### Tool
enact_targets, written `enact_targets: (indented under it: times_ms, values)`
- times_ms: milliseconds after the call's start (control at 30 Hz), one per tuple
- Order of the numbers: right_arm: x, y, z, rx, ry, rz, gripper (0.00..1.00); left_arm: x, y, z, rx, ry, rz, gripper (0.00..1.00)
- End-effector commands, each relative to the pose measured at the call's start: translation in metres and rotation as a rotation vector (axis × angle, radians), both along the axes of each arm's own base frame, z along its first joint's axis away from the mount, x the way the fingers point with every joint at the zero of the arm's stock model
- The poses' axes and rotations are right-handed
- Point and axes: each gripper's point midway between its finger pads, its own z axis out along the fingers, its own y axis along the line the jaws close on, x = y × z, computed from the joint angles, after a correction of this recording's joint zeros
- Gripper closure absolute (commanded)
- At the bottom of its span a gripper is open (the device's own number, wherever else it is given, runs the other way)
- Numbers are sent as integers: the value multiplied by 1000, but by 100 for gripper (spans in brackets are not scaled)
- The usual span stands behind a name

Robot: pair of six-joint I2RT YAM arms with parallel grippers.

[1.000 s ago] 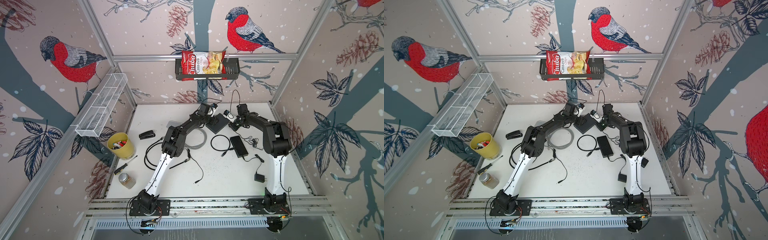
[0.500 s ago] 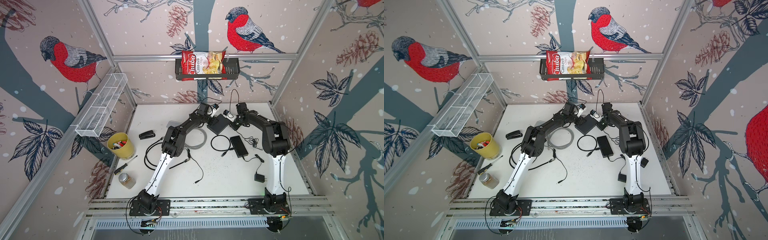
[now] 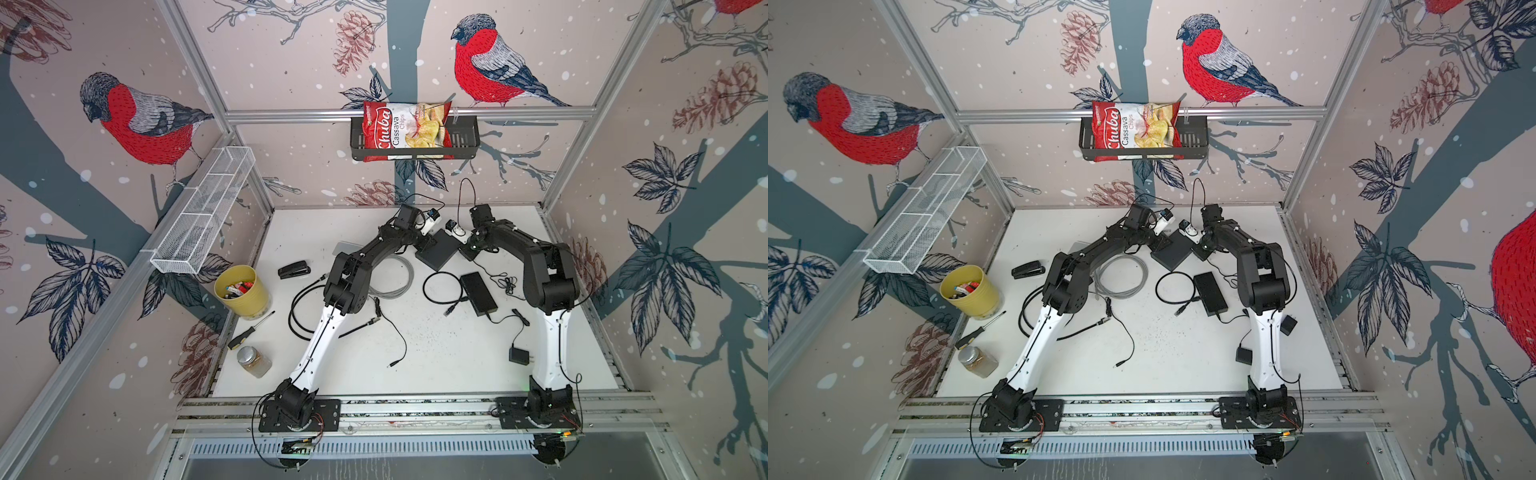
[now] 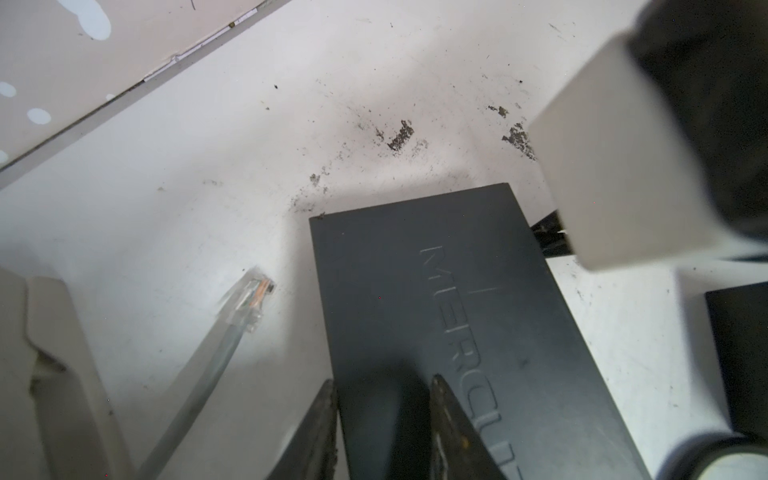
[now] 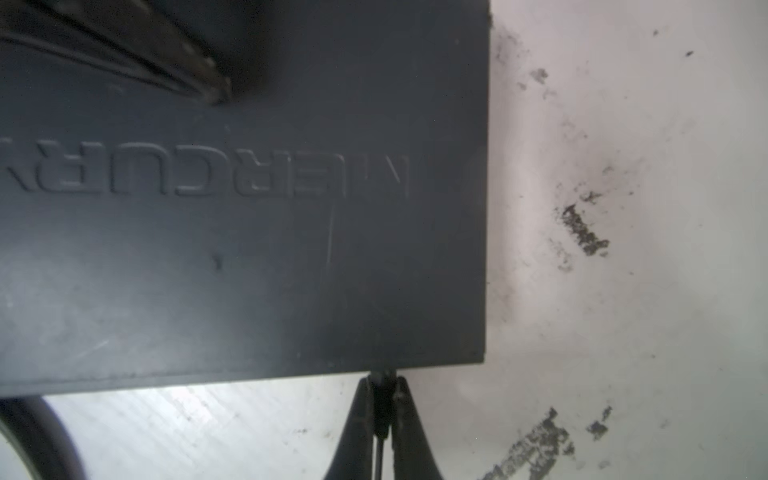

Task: Insert the plug into the switch port
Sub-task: 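Open the right gripper off the seated barrel plug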

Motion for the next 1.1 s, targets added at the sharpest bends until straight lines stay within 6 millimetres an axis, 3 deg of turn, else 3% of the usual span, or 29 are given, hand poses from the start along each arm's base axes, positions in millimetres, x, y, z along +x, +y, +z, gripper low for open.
enact_targets:
  times_ms: [0,133,300,500,633,700,800,867,1067]
  values:
    - [32,39,40,190,-175,48,82,-37,-19,-13,-19,116,-102,62]
    - [29,18,32,146,-156,0,75,-7,5,-11,-2,100,76,59]
    - [23,-15,32,116,-120,-108,63,19,34,12,-73,55,225,56]
    - [14,-23,68,236,-125,-240,53,25,40,33,-99,42,279,54]
    - [15,-13,107,613,9,-549,52,22,45,34,-115,117,340,52]
    - [0,6,113,806,73,-610,21,15,44,30,-138,179,356,50]
    - [-20,27,110,894,105,-655,19,7,46,23,-150,241,383,48]
    - [-27,30,102,954,128,-702,17,2,45,21,-155,251,376,47]
    - [-30,31,65,980,205,-771,17,-6,39,11,-126,257,368,46]
